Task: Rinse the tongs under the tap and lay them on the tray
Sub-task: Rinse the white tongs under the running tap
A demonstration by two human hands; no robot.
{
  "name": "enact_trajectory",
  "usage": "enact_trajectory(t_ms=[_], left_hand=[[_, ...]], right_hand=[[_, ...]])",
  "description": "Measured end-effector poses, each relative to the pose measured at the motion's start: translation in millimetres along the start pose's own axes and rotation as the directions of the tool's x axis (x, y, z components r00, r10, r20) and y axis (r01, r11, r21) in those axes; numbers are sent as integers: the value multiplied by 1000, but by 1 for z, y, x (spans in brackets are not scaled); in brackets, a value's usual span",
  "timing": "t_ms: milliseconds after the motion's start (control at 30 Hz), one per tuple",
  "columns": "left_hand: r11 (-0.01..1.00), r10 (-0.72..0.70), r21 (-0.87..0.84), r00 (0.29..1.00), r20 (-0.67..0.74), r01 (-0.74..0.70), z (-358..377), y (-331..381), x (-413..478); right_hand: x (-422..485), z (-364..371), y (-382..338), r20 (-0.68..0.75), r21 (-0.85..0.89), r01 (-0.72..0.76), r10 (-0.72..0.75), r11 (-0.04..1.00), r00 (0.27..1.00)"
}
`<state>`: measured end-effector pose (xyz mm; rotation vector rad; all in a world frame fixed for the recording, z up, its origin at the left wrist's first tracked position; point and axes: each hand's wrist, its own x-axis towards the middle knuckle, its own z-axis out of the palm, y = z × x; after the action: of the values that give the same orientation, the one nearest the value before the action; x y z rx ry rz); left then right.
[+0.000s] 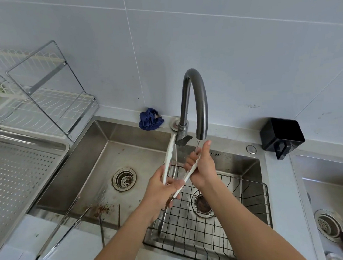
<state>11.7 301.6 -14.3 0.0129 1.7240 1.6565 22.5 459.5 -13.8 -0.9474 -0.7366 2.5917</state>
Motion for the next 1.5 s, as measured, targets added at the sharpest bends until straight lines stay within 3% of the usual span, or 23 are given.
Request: enact_trajectory(t_ms=[67,167,300,467,567,633,700,800,933,1000,1133,1267,1333,1367,1433,1467,1500], left_hand=[[1000,-6,-17,1000,4,6,5,-2,2],[984,-95,-149,995,30,98,0,3,6],[940,-159,-294,985,71,173,-10,2,7],[940,-210,-261,976,62,219,-7,-5,7],[933,-216,-276,973,82,231,-4,-6,8],[935,-219,-260,969,115,242,-1,-4,8],[923,-241,-276,962,128,268,-1,-4,8],[920,-255,-282,962,98,273,-3,-5,7],[988,-134,-85,991,-28,131,7,-1,7],[988,34,155,996,-83,-20,13,-3,11],[780,391,524,920,16,-341,11,-13,17],[613,448,714,893,38,-337,-2,-20,24],[569,438,753,897,62,-330,-3,-21,26],[546,431,767,898,87,-337,-3,-22,26],[475,455,789,876,159,-390,1,-26,25],[442,479,795,859,184,-416,2,-28,25],[426,496,796,847,191,-429,3,-28,25]], right_hand=[[2,2,-2,-32,132,-48,53,990,998],[-2,0,0,50,226,-70,60,971,997],[-11,-7,3,333,-24,-18,26,1000,943],[-4,2,-6,101,-277,93,-67,956,993],[-1,8,-9,31,-286,64,-57,956,998],[-2,6,-10,73,-155,12,-1,988,997],[-4,1,-12,237,-87,5,16,996,971],[-7,-3,-12,297,-273,96,-11,957,955],[-7,5,-13,62,-444,187,-178,876,982],[-7,8,-11,75,-458,220,-209,861,975],[-8,8,-20,161,-484,191,-127,854,979],[-8,-1,-27,255,-386,165,-67,908,965],[-9,-4,-26,214,-520,269,-181,811,960],[-7,-5,-25,220,-650,348,-270,675,937],[-6,-7,-22,272,-865,401,-392,300,879],[-5,-8,-22,263,-901,375,-411,218,873],[-6,-9,-24,209,-896,340,-404,285,890]])
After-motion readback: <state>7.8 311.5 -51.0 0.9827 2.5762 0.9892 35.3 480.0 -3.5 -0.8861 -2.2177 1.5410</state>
